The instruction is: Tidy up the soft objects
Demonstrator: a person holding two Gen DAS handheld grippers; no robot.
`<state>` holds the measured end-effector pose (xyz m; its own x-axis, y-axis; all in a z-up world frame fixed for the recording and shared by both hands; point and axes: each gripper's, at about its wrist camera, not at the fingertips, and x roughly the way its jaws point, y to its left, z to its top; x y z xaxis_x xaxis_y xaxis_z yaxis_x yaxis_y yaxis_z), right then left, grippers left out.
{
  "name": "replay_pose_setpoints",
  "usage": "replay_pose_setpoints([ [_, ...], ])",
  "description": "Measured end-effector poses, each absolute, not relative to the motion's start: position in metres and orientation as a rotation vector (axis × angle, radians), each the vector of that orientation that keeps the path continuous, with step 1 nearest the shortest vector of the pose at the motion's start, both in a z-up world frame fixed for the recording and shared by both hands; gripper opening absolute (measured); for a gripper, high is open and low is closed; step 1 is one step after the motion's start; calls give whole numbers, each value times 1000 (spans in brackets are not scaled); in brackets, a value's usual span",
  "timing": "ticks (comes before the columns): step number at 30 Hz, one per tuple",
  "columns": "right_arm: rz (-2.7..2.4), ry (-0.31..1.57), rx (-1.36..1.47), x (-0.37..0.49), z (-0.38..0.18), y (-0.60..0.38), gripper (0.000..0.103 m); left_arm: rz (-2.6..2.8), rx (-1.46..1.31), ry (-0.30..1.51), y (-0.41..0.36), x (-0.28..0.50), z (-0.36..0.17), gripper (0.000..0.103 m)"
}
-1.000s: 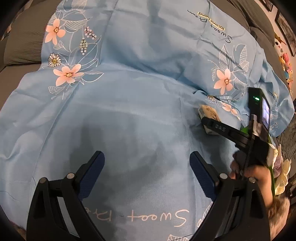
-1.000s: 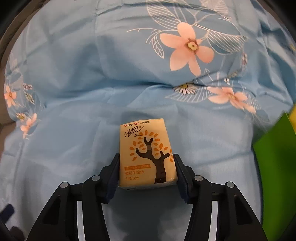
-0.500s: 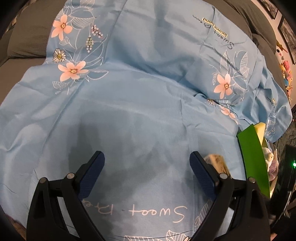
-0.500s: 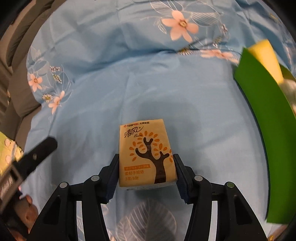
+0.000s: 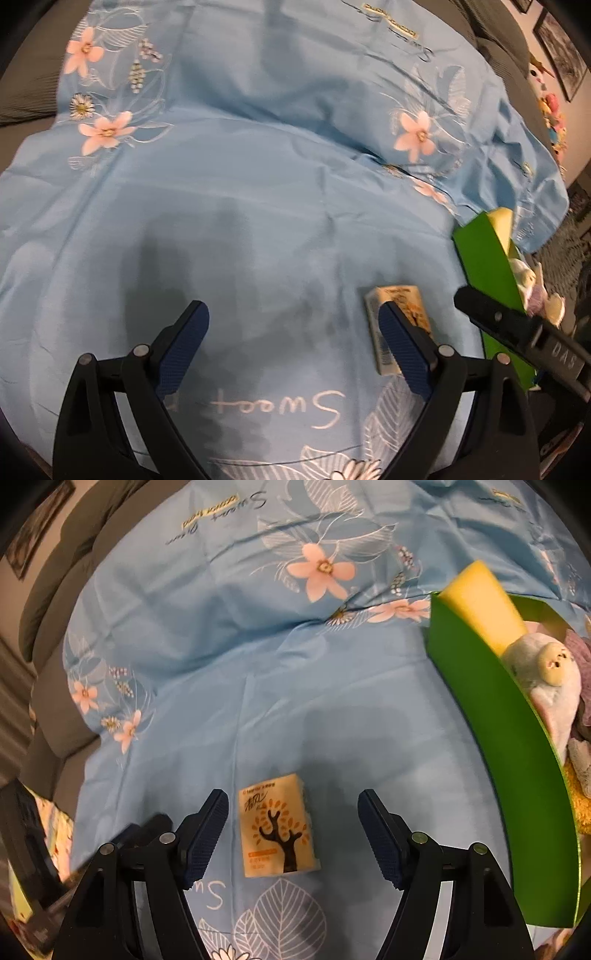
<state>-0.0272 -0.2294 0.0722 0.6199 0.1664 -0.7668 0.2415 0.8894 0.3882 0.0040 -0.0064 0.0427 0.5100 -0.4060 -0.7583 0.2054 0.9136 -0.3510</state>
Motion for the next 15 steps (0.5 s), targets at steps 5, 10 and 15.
replay_pose_setpoints([
  [5, -10, 912, 529, -26, 69, -233, 74, -451, -264, 978, -16, 0, 41, 92],
  [10, 32, 927, 561, -23, 62, -234, 71, -515, -259, 971, -31, -3, 40, 91],
  [15, 34, 958, 568, -21, 57, -235, 67, -565, -256, 978, -46, -4, 36, 86],
])
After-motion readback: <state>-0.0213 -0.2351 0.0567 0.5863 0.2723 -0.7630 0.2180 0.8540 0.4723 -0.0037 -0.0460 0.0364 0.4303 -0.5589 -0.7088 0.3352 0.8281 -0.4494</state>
